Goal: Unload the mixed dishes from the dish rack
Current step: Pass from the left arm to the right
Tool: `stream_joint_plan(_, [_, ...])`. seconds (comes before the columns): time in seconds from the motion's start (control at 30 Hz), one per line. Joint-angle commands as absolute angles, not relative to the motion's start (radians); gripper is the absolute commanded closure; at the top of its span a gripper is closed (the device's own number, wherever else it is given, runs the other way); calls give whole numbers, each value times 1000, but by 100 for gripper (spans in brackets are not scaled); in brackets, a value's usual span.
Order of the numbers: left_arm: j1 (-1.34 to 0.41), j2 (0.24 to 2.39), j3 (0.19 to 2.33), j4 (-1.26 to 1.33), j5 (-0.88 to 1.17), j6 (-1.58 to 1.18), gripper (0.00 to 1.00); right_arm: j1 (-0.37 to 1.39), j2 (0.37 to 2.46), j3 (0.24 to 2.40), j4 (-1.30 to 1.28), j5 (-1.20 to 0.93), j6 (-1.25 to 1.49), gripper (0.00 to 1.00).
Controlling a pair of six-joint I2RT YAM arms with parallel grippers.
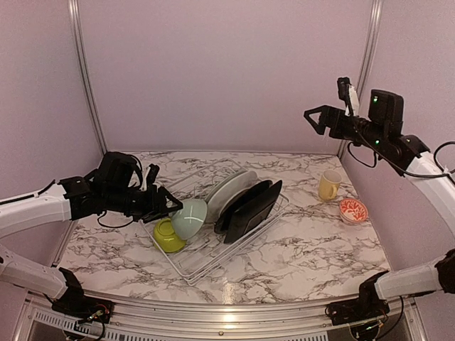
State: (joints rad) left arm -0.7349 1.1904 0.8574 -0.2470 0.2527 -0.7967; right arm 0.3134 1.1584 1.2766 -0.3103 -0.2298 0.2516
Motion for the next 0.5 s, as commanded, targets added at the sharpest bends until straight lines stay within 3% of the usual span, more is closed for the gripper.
stream_joint_plan(0.0, [-685, 1166, 837, -65, 354, -804, 74, 450, 1235, 1378, -252, -266, 297, 10])
stream_joint_plan(0.47, [-596, 1068, 850, 69, 370, -787, 74, 832, 1565, 1558, -122, -349, 428, 13])
